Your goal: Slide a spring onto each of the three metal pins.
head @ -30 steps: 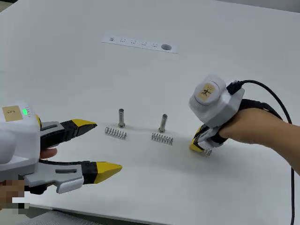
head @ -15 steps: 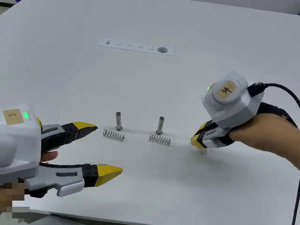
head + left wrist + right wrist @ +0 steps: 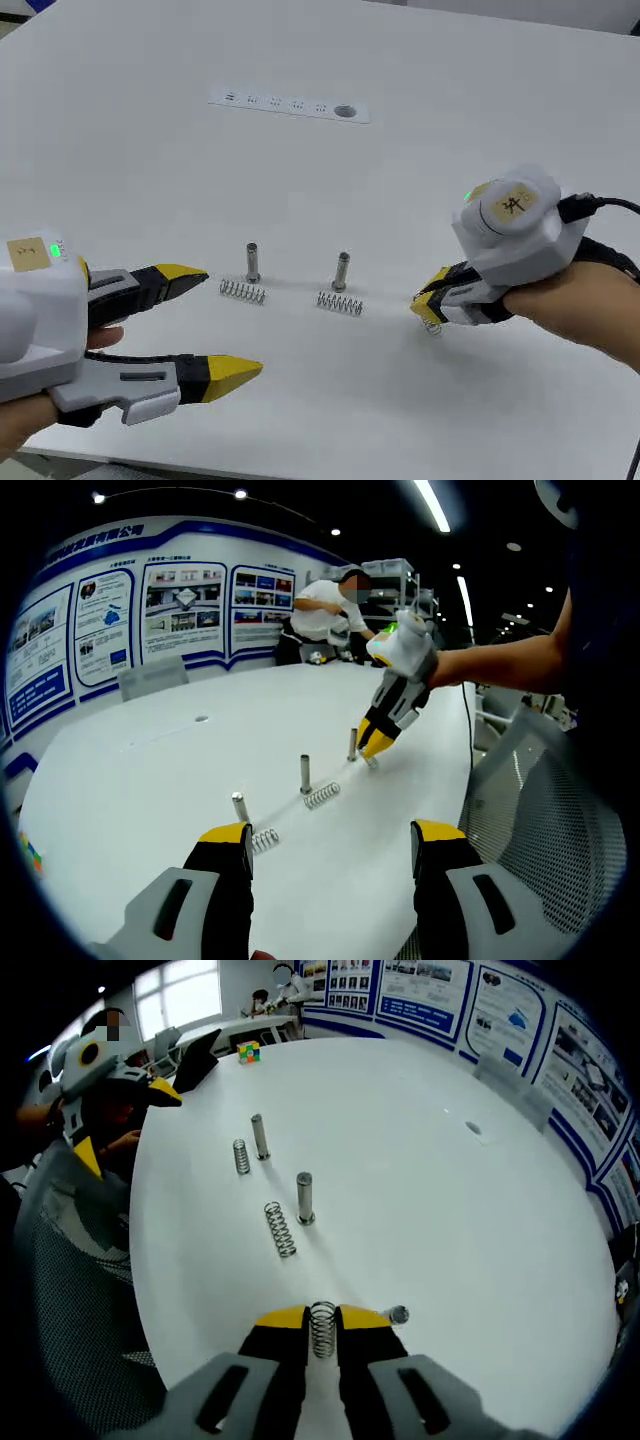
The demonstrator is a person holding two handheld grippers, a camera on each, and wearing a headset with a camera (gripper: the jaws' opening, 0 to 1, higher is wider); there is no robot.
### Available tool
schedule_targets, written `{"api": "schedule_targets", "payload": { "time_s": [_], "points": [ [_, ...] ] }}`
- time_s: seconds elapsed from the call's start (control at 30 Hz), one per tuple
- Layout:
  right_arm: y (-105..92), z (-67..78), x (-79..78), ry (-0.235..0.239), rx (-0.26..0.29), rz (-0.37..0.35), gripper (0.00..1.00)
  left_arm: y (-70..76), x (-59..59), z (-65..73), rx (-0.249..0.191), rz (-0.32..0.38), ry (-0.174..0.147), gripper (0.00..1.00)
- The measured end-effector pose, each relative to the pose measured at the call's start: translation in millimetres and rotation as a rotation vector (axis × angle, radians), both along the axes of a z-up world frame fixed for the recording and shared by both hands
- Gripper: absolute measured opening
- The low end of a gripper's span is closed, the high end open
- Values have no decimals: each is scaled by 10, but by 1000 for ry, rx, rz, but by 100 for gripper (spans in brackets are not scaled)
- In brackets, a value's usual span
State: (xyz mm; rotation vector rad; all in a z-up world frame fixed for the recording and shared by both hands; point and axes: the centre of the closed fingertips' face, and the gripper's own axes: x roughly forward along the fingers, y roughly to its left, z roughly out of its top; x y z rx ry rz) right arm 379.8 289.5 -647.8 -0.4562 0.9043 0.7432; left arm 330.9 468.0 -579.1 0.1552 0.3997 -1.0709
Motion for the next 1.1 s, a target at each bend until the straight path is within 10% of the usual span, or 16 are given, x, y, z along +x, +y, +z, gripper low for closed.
{"api": "schedule_targets", "payload": {
  "time_s": [1.1],
  "points": [
    [-56,816,113,-341,368,-125,12,-15,25,22,-3,2,-6,66]
  ]
}}
